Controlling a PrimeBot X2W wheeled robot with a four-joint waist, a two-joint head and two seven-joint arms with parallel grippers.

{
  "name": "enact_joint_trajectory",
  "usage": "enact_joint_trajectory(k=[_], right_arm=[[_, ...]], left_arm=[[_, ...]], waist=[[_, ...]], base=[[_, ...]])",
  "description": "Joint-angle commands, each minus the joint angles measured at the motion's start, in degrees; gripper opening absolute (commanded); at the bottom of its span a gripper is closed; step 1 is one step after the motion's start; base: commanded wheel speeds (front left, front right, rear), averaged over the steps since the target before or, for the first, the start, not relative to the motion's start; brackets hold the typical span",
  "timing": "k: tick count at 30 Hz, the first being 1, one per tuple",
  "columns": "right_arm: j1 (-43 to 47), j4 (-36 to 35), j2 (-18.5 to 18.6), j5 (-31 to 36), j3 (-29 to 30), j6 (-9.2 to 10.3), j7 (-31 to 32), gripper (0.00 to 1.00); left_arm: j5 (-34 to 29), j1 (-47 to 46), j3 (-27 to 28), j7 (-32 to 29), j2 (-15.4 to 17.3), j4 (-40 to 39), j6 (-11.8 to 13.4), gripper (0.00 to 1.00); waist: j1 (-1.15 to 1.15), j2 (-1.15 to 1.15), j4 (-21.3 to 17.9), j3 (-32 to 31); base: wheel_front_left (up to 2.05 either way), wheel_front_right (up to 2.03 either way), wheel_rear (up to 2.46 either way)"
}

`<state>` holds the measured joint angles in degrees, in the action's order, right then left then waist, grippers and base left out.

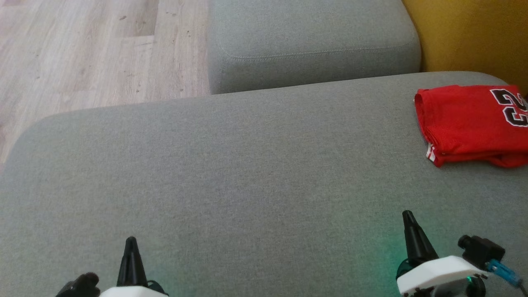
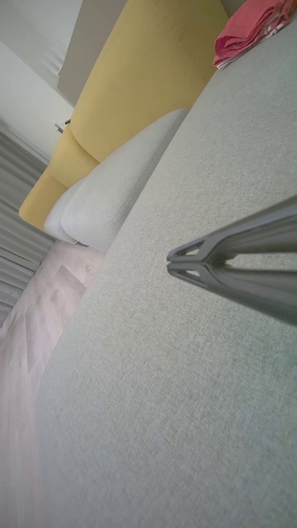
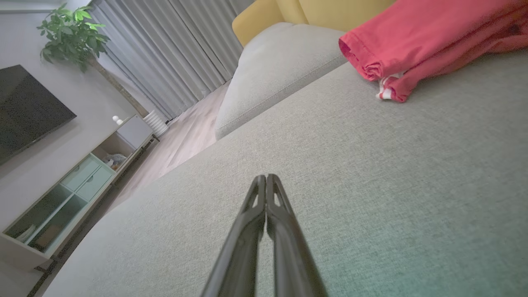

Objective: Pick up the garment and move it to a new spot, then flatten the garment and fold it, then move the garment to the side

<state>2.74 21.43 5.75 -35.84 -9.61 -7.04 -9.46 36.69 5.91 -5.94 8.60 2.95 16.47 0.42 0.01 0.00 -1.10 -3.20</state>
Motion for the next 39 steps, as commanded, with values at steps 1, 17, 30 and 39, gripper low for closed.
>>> enact_joint_trajectory(k=[1,17,30,39], right_arm=[[-3.7,-2.2,-0.1,-2.0,0.5,-0.14,0.6,0.0],[-4.6,-3.2,-0.4,-12.2,3.0,-0.2,3.1,0.0],[-5.3,-3.9,-0.6,-19.8,4.9,-0.24,5.0,0.0],[-5.8,-4.4,-0.8,-25.5,6.4,-0.27,6.5,0.0]], left_arm=[[1.8,-3.1,1.3,-0.3,0.0,-1.9,-0.6,0.0],[11.6,-4.7,3.3,-3.0,0.0,-2.0,-1.9,0.0],[18.9,-5.9,4.9,-5.0,0.0,-2.0,-2.9,0.0],[24.4,-6.9,6.0,-6.5,0.0,-2.1,-3.7,0.0]], waist=[[0.0,0.0,0.0,0.1],[0.0,0.0,0.2,0.7],[-0.01,0.0,0.4,1.1],[-0.01,0.0,0.5,1.5]], base=[[0.0,0.0,0.0],[0.0,0.0,0.0],[0.0,0.0,0.0],[0.0,0.0,0.0]])
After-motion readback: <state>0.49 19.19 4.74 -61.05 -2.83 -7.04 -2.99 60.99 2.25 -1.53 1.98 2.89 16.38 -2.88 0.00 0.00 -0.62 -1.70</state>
